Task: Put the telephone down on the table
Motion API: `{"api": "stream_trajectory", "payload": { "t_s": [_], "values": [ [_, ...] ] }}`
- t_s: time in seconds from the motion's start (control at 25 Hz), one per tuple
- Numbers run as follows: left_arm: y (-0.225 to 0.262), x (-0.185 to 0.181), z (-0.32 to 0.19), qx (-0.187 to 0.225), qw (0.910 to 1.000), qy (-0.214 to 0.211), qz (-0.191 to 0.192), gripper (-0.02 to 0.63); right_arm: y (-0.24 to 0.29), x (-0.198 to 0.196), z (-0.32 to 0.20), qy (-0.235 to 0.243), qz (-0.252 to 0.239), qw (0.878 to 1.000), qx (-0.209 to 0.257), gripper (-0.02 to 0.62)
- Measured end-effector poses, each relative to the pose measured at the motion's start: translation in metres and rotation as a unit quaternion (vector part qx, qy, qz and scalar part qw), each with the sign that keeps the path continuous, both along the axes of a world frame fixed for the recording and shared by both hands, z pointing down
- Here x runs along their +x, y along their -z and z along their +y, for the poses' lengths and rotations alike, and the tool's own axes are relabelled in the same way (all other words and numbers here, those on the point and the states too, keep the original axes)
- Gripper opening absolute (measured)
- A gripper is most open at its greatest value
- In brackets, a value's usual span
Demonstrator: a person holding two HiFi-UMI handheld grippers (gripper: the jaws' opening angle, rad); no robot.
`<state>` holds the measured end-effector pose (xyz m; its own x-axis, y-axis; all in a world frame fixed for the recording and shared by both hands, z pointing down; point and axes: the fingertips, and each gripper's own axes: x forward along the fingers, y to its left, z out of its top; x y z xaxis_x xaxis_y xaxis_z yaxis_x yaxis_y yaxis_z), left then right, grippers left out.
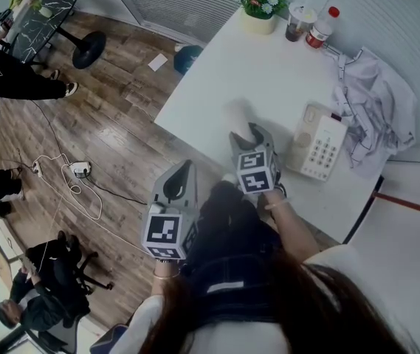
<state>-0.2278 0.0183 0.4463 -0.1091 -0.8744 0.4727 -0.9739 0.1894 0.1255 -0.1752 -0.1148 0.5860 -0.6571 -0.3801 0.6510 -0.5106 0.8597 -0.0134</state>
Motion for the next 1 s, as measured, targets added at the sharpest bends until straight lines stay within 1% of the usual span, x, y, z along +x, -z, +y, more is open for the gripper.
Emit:
{"api": "stream_trajectory", "payload": {
  "t_s": [0.36, 0.8, 1.0],
  "values": [
    [-0.004, 0.002, 0.003, -0.007, 1.0000, -0.002, 0.002, -0.003, -0.008, -0.002, -0.001, 0.011, 0.007, 1.000, 0.009, 0.218],
    [-0.009, 0.001, 0.005, -0.016, 0.9998, -0.005, 0.005, -0.003, -0.014, -0.006, 0.001, 0.013, 0.010, 1.000, 0.008, 0.218],
    [-0.012, 0.002, 0.003, -0.020, 0.9998, -0.008, 0.006, -0.003, -0.018, -0.006, 0.002, 0.006, 0.004, 1.000, -0.004, 0.218]
  ]
}}
